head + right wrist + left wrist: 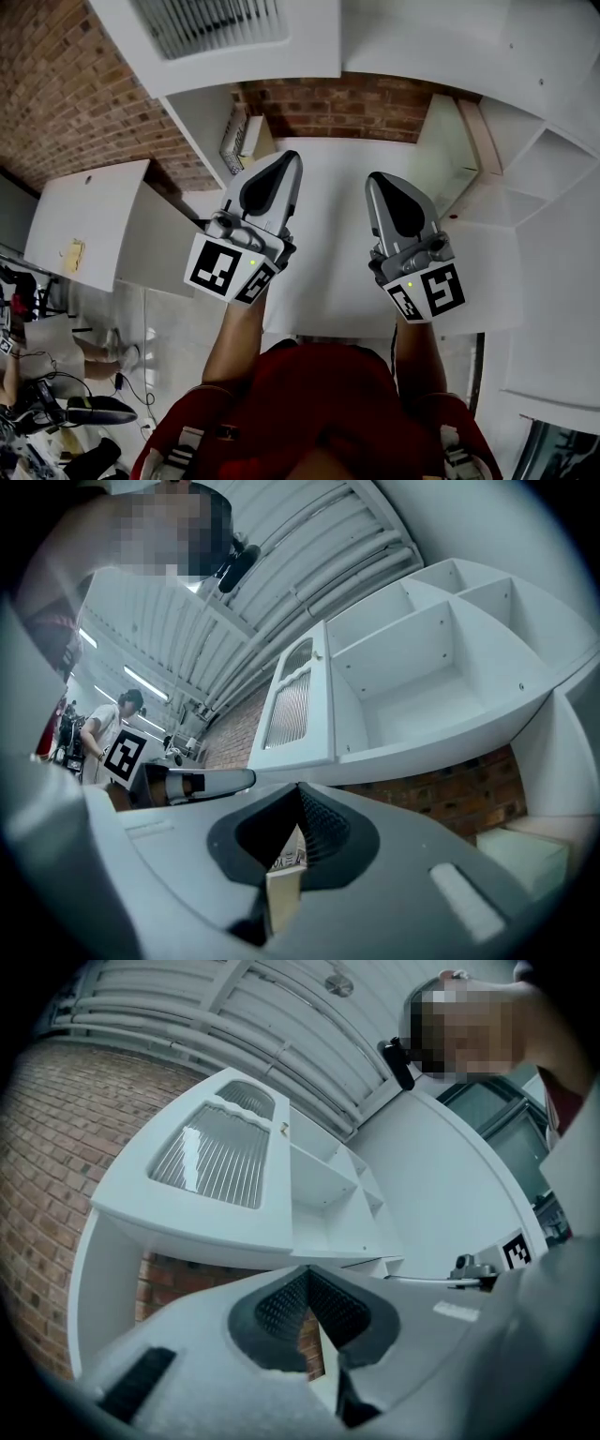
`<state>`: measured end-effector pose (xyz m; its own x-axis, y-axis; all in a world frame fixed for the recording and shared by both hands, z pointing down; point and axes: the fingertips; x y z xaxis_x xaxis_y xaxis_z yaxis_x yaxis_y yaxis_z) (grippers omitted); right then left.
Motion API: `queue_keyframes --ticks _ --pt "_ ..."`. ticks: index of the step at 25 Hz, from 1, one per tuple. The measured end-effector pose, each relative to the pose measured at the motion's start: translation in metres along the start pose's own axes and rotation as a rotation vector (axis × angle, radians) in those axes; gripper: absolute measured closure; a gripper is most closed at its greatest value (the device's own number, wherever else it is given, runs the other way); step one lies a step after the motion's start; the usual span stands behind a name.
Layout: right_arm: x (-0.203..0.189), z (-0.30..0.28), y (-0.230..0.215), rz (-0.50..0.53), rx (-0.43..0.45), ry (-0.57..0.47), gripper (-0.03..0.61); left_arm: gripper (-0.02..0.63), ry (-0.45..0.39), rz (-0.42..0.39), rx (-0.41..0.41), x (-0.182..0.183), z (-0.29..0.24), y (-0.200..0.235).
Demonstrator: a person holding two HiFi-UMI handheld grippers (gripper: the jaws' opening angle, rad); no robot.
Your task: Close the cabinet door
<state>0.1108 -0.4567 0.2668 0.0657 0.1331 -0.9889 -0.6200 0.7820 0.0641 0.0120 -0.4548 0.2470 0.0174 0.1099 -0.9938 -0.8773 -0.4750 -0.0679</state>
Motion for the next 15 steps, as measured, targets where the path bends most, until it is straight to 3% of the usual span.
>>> queue_keyframes --ticks 15 --pt "-0.008 0.015 0.011 0.001 -0.020 0.027 0.566 0.614 0.001 0.009 -0.001 -0.002 0.018 -0.009"
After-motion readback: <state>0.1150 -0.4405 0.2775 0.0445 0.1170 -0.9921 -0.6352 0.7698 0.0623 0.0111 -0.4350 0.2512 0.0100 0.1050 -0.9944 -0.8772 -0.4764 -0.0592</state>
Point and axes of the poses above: the fingertips, and each gripper's own axes: z backward along the fingers, y to its left, x out of its top, and after that the axes turned 13 degrees about y, right-handed
